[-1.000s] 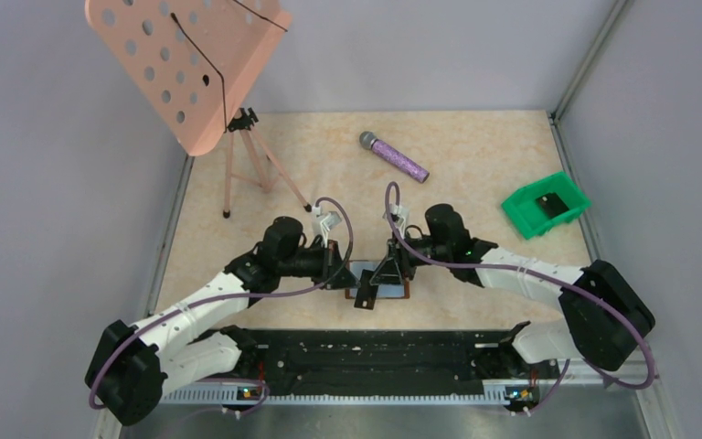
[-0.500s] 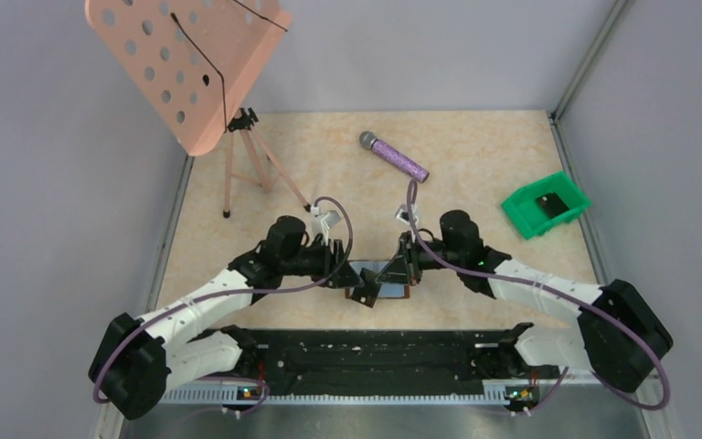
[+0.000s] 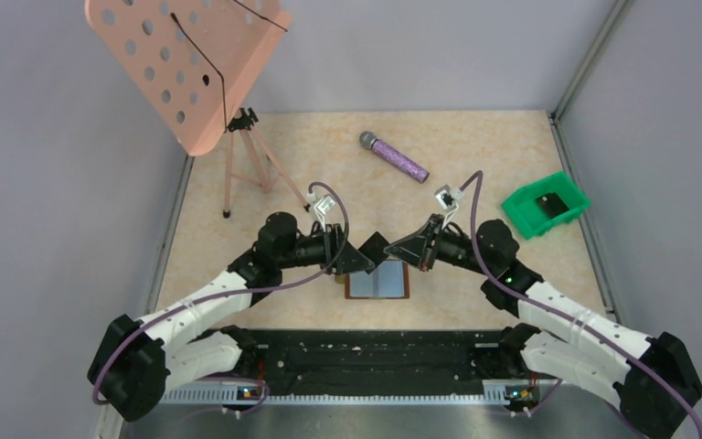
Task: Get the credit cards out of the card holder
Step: Place the credit card in the storage box.
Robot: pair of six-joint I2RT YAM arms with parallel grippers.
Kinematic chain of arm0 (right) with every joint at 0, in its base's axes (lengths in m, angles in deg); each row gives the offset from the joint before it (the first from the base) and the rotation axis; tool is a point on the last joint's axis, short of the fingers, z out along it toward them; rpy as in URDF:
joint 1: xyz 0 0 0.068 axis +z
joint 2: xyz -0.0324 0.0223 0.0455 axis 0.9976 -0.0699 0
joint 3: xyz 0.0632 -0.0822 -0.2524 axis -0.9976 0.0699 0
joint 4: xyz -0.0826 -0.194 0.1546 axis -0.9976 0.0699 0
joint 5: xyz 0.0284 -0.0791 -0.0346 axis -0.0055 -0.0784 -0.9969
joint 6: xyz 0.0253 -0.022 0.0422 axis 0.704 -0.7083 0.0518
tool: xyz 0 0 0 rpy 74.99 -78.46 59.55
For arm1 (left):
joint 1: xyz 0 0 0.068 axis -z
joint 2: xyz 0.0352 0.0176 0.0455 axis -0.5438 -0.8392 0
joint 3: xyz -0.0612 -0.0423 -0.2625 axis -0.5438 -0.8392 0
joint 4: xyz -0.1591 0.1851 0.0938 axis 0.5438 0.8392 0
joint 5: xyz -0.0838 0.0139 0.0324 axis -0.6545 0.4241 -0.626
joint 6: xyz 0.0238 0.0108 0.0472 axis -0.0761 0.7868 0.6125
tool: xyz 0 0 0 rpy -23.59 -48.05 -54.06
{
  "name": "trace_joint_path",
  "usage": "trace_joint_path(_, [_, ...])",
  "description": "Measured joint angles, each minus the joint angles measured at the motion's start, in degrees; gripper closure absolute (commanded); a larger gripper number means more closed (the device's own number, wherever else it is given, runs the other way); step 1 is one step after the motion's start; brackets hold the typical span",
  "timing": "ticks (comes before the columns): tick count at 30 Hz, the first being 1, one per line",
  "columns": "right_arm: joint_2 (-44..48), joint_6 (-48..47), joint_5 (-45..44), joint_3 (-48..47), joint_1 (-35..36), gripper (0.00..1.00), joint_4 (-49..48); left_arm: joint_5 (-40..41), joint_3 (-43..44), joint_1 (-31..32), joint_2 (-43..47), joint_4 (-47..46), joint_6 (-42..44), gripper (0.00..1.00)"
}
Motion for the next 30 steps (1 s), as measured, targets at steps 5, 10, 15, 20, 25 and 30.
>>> trace_joint_path(5, [0.7, 3.3, -3.5, 0.3, 0.0, 1.00, -2.8, 0.5, -2.1, 0.0, 1.5, -7.1, -6.1, 0.87])
trace_joint_path(10, [0.8, 3.2, -5.7, 1.7, -0.3, 0.73, -2.6, 1.1, -2.3, 0.3, 3.7, -7.5, -7.9, 1.00])
trace_joint_path(15, [-1.8, 0.2, 3.4, 1.6, -4.0, 0.53, 0.7, 1.8, -2.3, 0.3, 5.6, -6.6, -6.8, 1.00])
trace_joint_path(20, [-3.7, -1.5, 14.1, 0.4, -8.6, 0.45, 3.5, -0.2, -2.8, 0.1, 6.5, -4.4, -4.9, 1.00])
trace_joint_path(25, [-4.9, -2.5, 19.7, -2.3, -8.9, 0.37, 3.9, -3.0, -4.2, 0.2, 7.1, -3.0, -3.9, 1.00])
trace_joint_path(30, [-8.3, -2.8, 22.8, -4.0, -8.9, 0.37, 4.1, -5.7, -4.2, 0.2, 7.0, -2.6, -3.0, 1.00])
